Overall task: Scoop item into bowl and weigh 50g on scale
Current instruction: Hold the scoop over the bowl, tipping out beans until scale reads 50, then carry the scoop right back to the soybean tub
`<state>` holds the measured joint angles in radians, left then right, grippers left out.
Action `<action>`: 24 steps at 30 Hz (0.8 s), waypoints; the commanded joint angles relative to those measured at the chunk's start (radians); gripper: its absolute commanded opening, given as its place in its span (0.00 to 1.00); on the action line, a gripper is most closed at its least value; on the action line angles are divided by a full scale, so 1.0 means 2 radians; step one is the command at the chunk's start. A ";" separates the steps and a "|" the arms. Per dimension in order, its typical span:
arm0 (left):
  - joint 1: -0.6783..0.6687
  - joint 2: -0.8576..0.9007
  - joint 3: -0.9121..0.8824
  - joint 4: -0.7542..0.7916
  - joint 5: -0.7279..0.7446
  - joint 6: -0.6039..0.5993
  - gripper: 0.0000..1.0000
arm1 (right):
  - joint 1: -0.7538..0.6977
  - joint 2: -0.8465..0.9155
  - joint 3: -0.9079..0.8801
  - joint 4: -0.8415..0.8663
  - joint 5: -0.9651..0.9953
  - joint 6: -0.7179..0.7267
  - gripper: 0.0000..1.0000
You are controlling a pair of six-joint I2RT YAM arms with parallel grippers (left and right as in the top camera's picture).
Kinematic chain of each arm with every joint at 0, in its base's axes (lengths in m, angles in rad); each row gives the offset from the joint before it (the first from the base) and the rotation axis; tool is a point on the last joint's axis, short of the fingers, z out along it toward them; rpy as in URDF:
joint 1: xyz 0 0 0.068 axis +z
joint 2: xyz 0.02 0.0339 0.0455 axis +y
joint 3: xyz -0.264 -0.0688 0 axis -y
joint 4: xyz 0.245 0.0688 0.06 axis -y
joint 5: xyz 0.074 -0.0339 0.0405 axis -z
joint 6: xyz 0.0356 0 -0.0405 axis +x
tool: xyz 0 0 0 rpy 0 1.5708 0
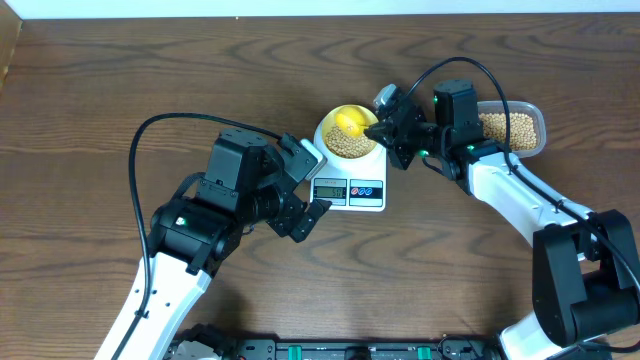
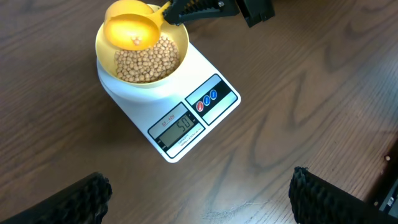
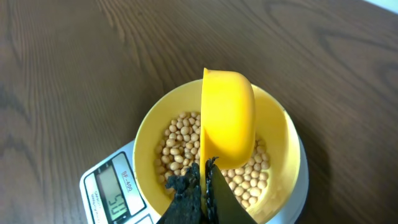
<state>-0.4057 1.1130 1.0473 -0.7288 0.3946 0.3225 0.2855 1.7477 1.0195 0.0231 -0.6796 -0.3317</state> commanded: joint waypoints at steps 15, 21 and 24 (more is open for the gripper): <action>0.003 0.002 0.000 0.000 0.006 0.009 0.94 | -0.005 0.003 0.002 0.000 -0.002 0.020 0.01; 0.003 0.002 0.000 0.000 0.006 0.009 0.94 | -0.007 0.003 0.003 0.023 -0.004 0.106 0.01; 0.003 0.002 0.000 0.000 0.006 0.009 0.94 | -0.015 0.003 0.003 0.035 -0.006 0.145 0.01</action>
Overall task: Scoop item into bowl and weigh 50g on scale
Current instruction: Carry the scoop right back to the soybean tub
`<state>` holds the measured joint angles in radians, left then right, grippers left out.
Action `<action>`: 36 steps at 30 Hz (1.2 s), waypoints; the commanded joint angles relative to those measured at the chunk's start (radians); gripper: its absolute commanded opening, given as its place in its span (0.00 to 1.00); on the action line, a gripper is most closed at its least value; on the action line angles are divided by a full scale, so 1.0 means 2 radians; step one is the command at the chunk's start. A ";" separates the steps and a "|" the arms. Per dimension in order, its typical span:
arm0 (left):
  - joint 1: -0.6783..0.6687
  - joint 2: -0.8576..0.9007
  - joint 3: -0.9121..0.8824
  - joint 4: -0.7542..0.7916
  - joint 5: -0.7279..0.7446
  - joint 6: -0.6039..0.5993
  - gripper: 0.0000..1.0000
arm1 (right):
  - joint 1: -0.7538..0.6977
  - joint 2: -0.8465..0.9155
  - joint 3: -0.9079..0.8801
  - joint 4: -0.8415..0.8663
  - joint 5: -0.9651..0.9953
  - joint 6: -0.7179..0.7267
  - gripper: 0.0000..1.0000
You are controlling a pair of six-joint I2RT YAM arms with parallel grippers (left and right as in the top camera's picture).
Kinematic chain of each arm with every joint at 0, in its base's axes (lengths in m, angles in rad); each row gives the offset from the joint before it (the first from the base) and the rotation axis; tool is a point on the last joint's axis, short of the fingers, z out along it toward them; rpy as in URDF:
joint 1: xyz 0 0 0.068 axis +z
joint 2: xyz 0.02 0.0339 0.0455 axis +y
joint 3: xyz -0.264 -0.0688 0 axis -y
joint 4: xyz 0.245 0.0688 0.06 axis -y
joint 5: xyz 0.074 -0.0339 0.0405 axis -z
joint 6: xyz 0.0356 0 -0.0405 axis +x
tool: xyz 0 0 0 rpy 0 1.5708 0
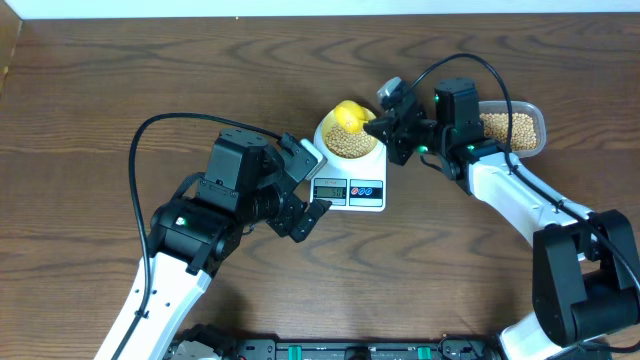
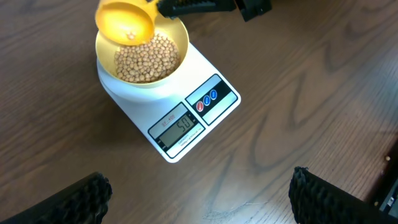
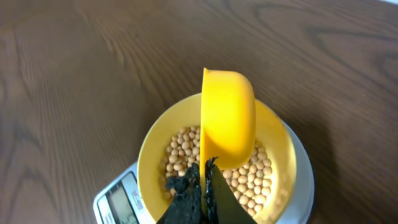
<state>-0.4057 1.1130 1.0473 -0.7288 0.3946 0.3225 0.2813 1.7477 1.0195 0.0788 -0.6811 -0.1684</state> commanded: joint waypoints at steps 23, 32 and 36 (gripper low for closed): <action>0.003 0.002 0.000 0.000 0.006 0.009 0.94 | -0.128 -0.051 0.003 0.065 -0.078 0.205 0.01; 0.003 0.002 0.000 0.000 0.006 0.009 0.94 | -0.214 -0.076 0.003 -0.032 -0.078 0.184 0.01; 0.003 0.002 0.000 0.000 0.006 0.009 0.94 | -0.239 -0.082 0.003 -0.060 -0.077 0.156 0.01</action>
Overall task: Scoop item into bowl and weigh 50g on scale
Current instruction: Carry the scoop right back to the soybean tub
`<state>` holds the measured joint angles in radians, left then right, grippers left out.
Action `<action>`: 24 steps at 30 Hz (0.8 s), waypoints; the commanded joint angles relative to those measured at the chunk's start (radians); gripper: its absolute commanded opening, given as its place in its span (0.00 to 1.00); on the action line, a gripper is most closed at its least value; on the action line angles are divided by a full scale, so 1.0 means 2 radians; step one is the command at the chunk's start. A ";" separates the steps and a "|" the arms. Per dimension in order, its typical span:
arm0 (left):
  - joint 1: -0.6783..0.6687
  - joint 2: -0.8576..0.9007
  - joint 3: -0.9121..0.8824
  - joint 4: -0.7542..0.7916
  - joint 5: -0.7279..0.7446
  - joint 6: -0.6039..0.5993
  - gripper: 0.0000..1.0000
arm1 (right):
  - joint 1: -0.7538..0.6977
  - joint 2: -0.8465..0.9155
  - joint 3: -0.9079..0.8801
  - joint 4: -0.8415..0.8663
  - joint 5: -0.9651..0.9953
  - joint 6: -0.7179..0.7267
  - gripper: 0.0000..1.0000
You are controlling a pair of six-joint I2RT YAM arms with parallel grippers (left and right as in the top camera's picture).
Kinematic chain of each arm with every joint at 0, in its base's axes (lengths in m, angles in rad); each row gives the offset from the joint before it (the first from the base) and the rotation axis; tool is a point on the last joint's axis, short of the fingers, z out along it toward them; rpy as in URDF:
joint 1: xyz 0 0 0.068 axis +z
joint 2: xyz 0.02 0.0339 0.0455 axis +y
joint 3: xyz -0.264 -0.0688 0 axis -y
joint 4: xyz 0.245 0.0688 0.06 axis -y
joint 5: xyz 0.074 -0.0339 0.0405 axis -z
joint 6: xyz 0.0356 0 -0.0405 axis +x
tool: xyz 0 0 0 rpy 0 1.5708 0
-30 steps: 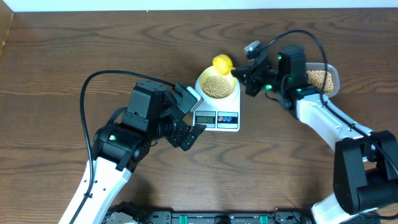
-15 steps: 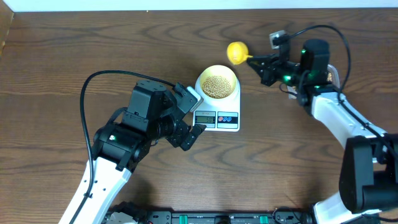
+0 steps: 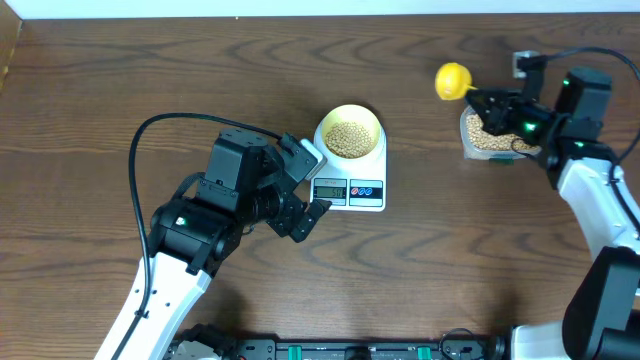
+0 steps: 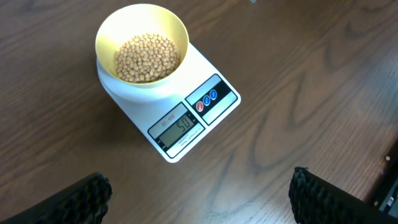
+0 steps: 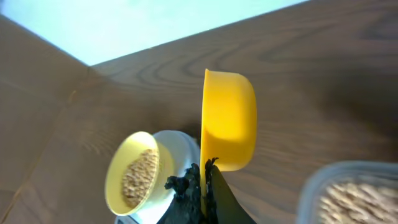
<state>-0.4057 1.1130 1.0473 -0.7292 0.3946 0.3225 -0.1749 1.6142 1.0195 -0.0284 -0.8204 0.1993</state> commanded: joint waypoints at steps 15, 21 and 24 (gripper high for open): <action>0.003 0.002 0.000 0.000 0.006 0.009 0.94 | -0.024 -0.056 0.003 -0.072 0.052 -0.110 0.01; 0.003 0.002 0.000 0.000 0.006 0.009 0.94 | -0.041 -0.068 0.003 -0.115 0.071 -0.127 0.01; 0.003 0.002 0.000 0.000 0.006 0.009 0.94 | -0.052 -0.069 0.003 -0.127 0.076 -0.134 0.01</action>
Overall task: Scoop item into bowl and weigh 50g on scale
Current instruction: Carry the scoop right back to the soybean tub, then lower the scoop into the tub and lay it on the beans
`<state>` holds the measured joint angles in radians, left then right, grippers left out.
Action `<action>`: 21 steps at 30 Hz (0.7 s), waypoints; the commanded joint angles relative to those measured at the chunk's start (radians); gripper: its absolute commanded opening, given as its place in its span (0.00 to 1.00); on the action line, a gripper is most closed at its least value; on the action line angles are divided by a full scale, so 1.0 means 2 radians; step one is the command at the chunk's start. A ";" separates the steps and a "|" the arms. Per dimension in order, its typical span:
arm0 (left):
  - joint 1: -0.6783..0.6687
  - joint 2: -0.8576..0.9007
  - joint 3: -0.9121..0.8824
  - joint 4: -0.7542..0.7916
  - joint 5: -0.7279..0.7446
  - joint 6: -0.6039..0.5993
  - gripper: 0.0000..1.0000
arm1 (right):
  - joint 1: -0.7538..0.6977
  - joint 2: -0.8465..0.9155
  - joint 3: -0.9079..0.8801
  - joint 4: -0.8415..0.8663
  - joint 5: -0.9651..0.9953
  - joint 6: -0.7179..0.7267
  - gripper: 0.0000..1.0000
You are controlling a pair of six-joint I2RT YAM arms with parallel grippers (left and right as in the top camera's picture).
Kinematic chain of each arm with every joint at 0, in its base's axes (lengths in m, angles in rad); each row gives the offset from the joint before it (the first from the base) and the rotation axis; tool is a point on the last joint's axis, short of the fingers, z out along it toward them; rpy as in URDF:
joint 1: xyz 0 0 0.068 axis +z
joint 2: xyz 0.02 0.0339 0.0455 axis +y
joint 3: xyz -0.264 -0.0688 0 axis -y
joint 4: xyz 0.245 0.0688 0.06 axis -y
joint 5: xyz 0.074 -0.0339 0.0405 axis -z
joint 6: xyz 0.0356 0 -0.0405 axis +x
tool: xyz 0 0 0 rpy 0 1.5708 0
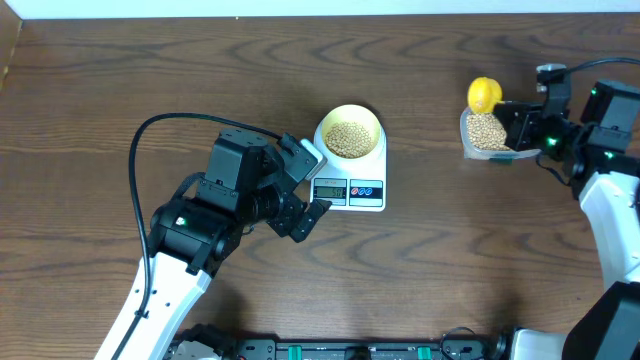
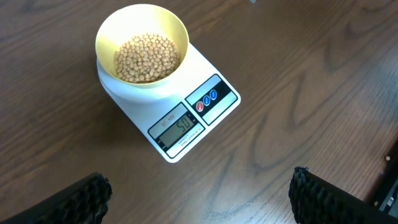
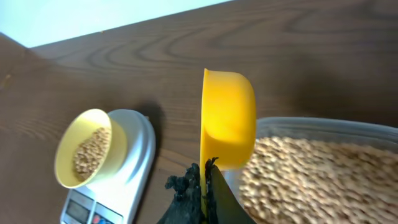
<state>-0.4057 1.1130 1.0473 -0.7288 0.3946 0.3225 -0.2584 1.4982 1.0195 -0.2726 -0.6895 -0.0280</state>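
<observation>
A yellow bowl (image 1: 349, 132) of soybeans (image 2: 147, 57) sits on the white scale (image 1: 362, 190), whose display (image 2: 180, 126) reads about 50. My right gripper (image 3: 205, 177) is shut on the handle of the yellow scoop (image 1: 484, 95), which hangs at the left end of the clear tub of soybeans (image 1: 487, 133) at the far right. In the right wrist view the scoop (image 3: 228, 118) stands on edge beside the tub (image 3: 317, 171). My left gripper (image 2: 199, 190) is open, low over the table in front of the scale, holding nothing.
The left arm (image 1: 215, 215) rests left of the scale with its black cable (image 1: 150, 160) looping behind. The table's far edge (image 1: 320, 14) runs along the top. Bare wood (image 1: 450, 250) lies between scale and right arm.
My right gripper moved the scoop a little right and nearer, from just left of the tub to over its left end. The left arm, bowl and scale have not changed.
The scoop was tipped over the bowl on the scale, reading about 50. It then hung slightly higher over the bowl. Later it was away at the right, beside the bean tub, and now it is at the tub's left end. The left gripper stayed open.
</observation>
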 commanded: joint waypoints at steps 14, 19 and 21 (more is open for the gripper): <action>0.003 0.002 0.000 0.000 0.006 0.009 0.94 | -0.023 -0.013 0.003 -0.036 0.041 -0.167 0.01; 0.003 0.002 0.000 0.000 0.006 0.009 0.94 | -0.023 -0.013 0.003 -0.064 0.094 -0.215 0.01; 0.003 0.002 0.000 0.000 0.006 0.009 0.94 | -0.023 -0.013 0.003 -0.066 0.104 -0.241 0.01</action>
<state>-0.4057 1.1130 1.0473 -0.7288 0.3946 0.3225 -0.3000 1.4963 1.0195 -0.4015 -0.5415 -0.3965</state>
